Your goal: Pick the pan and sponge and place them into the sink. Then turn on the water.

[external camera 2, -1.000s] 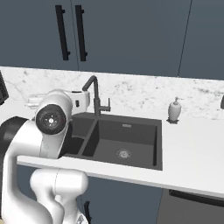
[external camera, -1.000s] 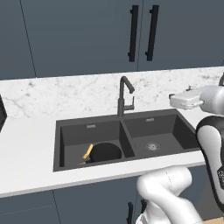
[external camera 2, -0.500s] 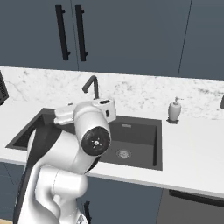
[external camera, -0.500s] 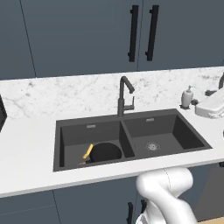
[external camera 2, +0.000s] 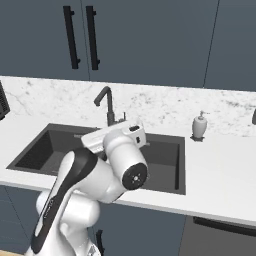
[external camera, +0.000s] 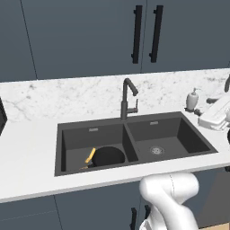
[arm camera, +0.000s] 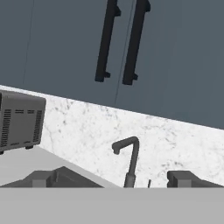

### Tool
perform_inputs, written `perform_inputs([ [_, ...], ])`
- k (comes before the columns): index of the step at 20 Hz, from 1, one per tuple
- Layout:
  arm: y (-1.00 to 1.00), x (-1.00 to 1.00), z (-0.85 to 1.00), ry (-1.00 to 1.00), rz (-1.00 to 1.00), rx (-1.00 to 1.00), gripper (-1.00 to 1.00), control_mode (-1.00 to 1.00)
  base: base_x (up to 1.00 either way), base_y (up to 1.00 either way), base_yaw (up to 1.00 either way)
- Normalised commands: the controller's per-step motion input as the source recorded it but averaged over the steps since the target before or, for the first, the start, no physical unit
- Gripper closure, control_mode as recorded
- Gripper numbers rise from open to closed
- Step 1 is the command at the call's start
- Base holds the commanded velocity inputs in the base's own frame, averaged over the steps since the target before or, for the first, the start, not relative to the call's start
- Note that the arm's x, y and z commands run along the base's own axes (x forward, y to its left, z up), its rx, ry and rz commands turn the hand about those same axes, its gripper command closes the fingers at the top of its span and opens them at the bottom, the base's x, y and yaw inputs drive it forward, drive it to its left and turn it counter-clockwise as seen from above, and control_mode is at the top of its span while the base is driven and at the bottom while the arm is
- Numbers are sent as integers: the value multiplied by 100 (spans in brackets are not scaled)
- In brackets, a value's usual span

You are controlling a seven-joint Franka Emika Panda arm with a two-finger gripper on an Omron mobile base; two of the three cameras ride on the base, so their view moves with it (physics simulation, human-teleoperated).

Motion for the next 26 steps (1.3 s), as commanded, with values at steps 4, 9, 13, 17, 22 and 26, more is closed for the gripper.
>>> perform_inputs([
  [4,0,67,-32,-8,1,0,-100,-100,0,0,0],
  [9,0,68,-38,-2,5,0,-100,-100,0,0,0],
  [13,0,66,-39,0,8,3,-100,-100,0,0,0],
  [17,0,56,-31,0,8,5,-100,-100,0,0,0],
  [22,0,49,-26,0,3,3,-100,-100,0,0,0],
  [26,0,52,-29,0,0,2,-100,-100,0,0,0],
])
